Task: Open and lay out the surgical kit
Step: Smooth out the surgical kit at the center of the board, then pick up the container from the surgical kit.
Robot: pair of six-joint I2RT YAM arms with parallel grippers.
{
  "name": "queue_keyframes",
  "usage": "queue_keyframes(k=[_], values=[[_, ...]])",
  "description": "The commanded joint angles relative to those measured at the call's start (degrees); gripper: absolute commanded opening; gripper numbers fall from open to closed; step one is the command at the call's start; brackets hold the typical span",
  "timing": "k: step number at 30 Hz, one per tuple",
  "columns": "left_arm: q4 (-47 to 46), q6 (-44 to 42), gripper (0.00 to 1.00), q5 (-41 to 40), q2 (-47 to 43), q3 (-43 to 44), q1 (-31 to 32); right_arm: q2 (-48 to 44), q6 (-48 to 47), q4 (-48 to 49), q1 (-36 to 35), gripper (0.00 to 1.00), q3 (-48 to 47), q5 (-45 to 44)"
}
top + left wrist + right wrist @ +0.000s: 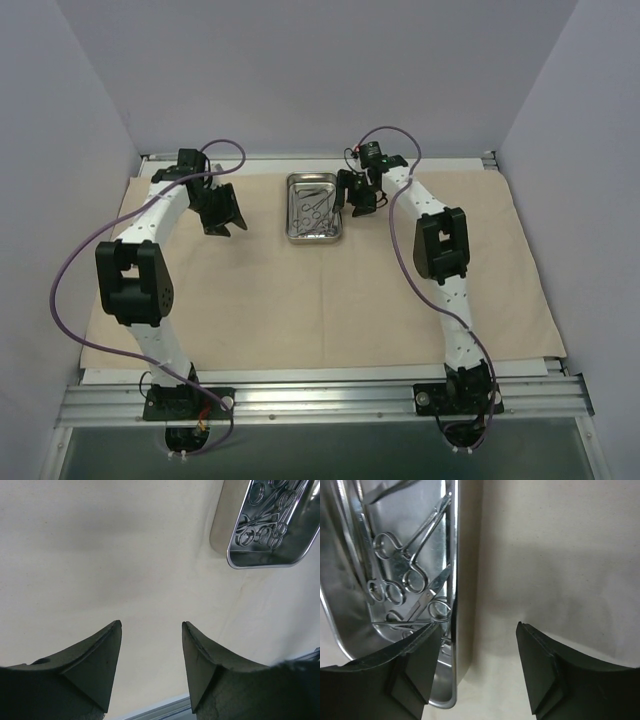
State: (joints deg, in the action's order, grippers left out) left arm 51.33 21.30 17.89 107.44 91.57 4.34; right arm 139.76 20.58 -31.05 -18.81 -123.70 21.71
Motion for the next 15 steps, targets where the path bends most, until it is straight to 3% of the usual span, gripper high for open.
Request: queue_keyframes(k=[1, 10, 15], values=[[-2.2, -1.8, 0.6, 2.0, -3.3, 0.1, -0.1, 1.0, -0.3, -3.4, -1.3, 0.61, -2.8, -1.1], [-1.8, -2.1, 0.6, 2.9, -2.2, 0.5, -0.2, 3.0, -0.8, -4.4, -1.7, 0.4, -5.5, -1.7], [-1.9, -2.2, 0.59, 3.2, -1.9, 0.5, -0.2, 5.4, -5.0, -8.0, -1.7, 0.19, -10.3, -3.3]])
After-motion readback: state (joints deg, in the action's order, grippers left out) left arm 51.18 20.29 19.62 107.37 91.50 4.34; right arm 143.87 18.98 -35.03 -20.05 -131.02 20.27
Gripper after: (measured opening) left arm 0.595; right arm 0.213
